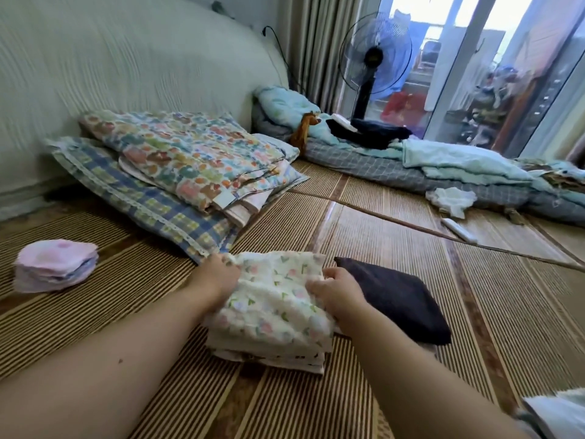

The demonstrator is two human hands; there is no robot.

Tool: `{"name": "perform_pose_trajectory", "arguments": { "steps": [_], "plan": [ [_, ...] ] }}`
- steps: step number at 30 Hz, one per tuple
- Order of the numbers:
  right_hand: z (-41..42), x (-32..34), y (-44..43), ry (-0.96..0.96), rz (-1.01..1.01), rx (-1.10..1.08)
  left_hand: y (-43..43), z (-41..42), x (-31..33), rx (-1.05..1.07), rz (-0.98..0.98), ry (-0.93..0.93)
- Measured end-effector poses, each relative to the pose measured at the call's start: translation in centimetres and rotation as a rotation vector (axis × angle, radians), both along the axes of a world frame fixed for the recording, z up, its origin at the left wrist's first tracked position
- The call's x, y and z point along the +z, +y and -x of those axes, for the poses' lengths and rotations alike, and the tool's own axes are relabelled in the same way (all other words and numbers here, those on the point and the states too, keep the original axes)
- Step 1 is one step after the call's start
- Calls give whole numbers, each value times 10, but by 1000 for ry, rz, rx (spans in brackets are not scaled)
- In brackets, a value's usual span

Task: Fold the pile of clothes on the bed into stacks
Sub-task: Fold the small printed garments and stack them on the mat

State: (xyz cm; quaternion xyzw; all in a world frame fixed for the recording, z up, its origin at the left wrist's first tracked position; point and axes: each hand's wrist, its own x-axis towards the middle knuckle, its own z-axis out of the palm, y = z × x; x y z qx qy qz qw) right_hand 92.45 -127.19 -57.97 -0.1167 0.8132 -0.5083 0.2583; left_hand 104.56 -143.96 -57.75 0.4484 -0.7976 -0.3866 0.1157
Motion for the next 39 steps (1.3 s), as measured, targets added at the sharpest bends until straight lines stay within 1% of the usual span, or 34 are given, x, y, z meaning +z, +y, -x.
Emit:
{"name": "perform_pose_trajectory", "arguments": {
  "steps": [3,8,9,11,12,15,17,19,21,23,26,28,31,34,36,39],
  "plan": [
    [12,-16,-11,165,-110,-16,-9,11,-17,9,24,-33],
    [24,-19,-23,206,-189,12,-21,25,-20,-30,41,-87],
    [26,-18,-20,185,-170,17,-21,26,-19,-26,33,-82],
    [23,-9,-10,73,-66,6,-19,23,-15,-13,11,-74],
    [20,-5,-4,54,-26,2,-18,21,-11,-10,10,-78],
    [9,12,27,162,1,-23,-7,11,3,-31,72,-103],
    [-7,28,54,190,48,-20,7,3,15,-59,216,-163],
    [-26,43,88,239,70,9,33,-7,25,-123,385,-201],
    [-49,55,133,329,25,54,77,-11,30,-203,466,-151],
    [-72,60,171,419,-33,111,123,-15,33,-300,455,-61],
    [-105,55,241,624,-166,127,218,-18,27,-576,379,29],
    [-121,45,283,709,-245,117,279,-22,19,-738,348,58],
    [-131,31,346,751,-349,79,354,-20,3,-898,312,88],
    [-128,22,404,754,-433,-27,403,-12,-11,-1016,274,92],
    [-118,17,440,718,-484,-99,422,-1,-22,-1061,282,37],
    [-99,7,479,609,-593,-133,435,18,-37,-1096,289,-71]
  ]
}}
